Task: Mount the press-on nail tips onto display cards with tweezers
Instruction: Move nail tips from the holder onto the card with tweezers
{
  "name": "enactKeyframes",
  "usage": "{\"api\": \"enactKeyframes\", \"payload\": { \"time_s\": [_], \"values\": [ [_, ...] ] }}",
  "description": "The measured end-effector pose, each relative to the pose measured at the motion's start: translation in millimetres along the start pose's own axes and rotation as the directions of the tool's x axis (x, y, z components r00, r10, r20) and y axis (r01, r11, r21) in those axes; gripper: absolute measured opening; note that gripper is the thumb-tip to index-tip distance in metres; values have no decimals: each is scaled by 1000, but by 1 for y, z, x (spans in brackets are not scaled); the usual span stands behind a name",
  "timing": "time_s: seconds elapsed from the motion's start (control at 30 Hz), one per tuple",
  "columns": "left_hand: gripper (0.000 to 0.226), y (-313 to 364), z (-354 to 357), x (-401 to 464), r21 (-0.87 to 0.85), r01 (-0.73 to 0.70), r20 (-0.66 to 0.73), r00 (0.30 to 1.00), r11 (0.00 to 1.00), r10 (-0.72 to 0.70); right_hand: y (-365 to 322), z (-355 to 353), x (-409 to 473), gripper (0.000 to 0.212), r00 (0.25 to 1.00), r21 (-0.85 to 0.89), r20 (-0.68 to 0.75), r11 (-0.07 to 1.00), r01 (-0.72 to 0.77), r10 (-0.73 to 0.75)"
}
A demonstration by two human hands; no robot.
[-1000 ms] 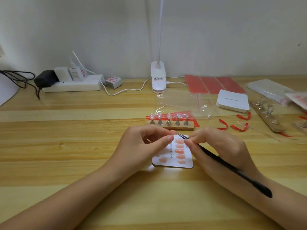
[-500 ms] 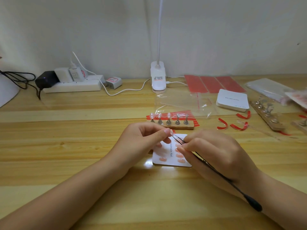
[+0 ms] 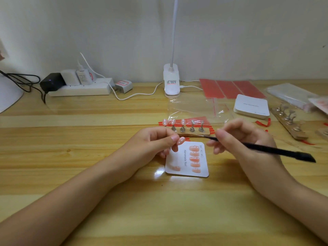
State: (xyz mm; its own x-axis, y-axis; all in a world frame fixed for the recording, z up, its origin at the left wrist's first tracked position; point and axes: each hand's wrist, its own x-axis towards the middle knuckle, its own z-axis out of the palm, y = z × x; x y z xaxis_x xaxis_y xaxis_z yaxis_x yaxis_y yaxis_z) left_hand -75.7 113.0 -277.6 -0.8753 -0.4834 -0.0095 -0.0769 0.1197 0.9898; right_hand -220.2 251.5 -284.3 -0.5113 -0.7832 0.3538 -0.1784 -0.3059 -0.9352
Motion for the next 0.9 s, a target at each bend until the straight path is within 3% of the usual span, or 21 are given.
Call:
{"api": "enactKeyframes", "payload": {
  "time_s": [0.07,0.2,0.67,0.9],
  "values": [
    [14,0,-1,0,20,-5,28,1000,1000,4,1,-1,4,16,993,76,48,991,-112,109],
    [16,-2,-2,0,58,-11,60,998,998,7,1,0,5,10,976,78,148,981,-175,162],
    [14,-1,-2,2,124,7,77,997,992,-16,3,-1,9,11,957,76,208,972,-221,201],
    [15,8,-12,-1,172,-87,11,996,981,86,4,-3,9,17,961,159,162,956,-247,222]
  ]
}}
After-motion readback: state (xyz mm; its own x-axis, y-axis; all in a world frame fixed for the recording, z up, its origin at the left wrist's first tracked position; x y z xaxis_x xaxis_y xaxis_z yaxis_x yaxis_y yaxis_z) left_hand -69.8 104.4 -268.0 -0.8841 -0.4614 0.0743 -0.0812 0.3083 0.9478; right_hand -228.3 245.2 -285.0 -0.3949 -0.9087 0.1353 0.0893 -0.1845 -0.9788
